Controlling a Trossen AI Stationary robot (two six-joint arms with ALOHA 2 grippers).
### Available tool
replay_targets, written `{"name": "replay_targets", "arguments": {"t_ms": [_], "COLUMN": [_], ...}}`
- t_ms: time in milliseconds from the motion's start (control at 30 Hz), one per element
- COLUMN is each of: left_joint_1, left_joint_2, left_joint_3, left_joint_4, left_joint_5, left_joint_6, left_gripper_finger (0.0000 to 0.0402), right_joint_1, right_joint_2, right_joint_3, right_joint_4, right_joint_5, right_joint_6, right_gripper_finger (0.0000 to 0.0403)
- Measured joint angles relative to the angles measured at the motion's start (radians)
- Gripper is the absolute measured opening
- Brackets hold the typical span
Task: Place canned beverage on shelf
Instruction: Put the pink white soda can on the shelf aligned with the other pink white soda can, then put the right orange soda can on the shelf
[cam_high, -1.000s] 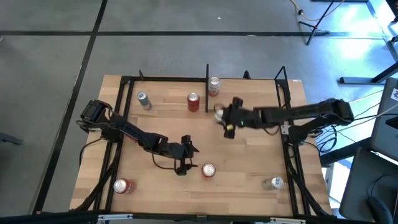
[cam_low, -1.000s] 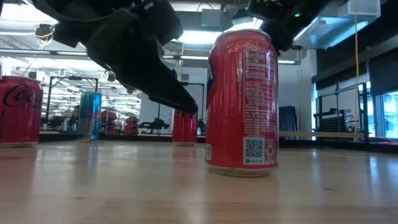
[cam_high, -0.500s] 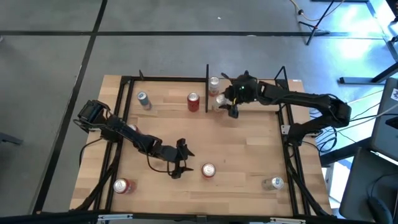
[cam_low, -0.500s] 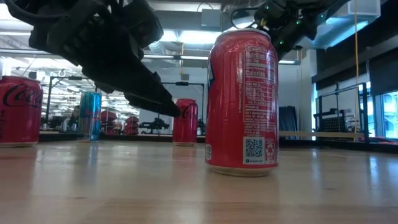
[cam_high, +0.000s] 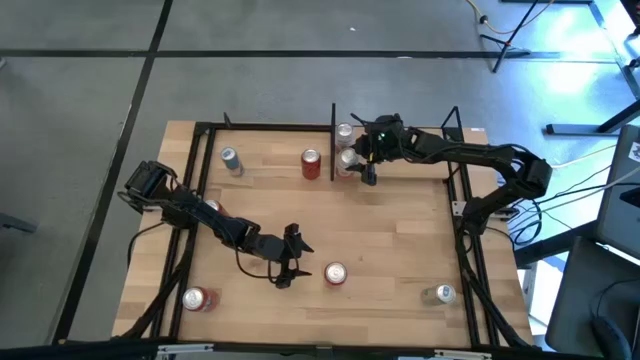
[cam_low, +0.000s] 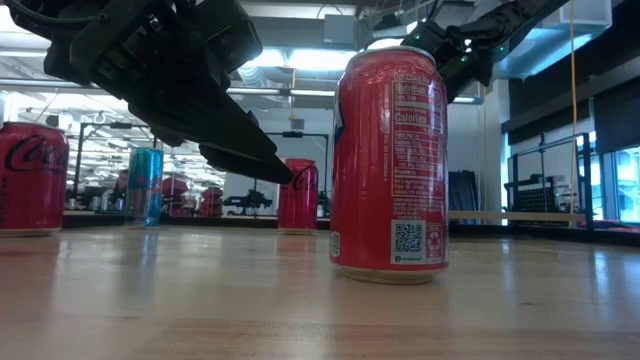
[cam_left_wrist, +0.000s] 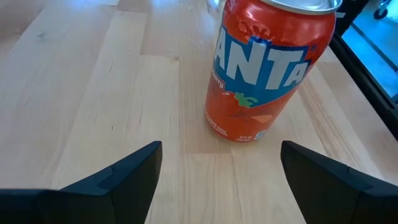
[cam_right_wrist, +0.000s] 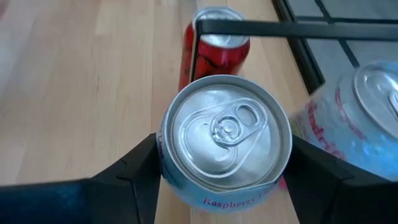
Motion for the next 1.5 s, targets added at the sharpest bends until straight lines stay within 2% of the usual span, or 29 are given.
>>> {"name": "replay_targets", "arguments": {"t_ms": [300,433,533,667,967,1233,1333,1500], "left_joint_1": [-0.003,-0.003,-0.003,-0.003,-0.003,-0.004,-0.004,-0.004], "left_joint_2": [0.000,0.000,0.000,0.000,0.000,0.000,0.000,0.000], "left_joint_3": [0.000,0.000,0.000,0.000,0.000,0.000,0.000,0.000], "left_joint_4": [0.000,0.000,0.000,-0.001,-0.001,0.006,0.025,0.058], "left_joint_5": [0.000,0.000,0.000,0.000,0.000,0.000,0.000,0.000], "left_joint_6": [0.000,0.000,0.000,0.000,0.000,-0.001,-0.002,-0.001], "left_gripper_finger": [0.0315,0.0315,0.0315,0.0315,0.0315,0.0315,0.0315,0.0315], "right_joint_1": [0.000,0.000,0.000,0.000,0.010,0.065,0.101,0.217], "right_joint_2": [0.013,0.014,0.014,0.014,-0.005,-0.128,-0.193,-0.271], "right_joint_3": [0.000,0.000,0.000,0.000,-0.001,-0.001,-0.001,-0.001], "right_joint_4": [0.031,0.031,0.034,0.036,0.018,-0.083,-0.145,-0.246], "right_joint_5": [0.003,0.005,0.048,0.090,0.101,0.231,0.259,0.233], "right_joint_6": [-0.001,-0.008,-0.012,-0.018,-0.016,-0.014,0.036,0.170], "right_gripper_finger": [0.0250,0.0309,0.0353,0.0383,0.0376,0.0369,0.0369,0.0369]}}
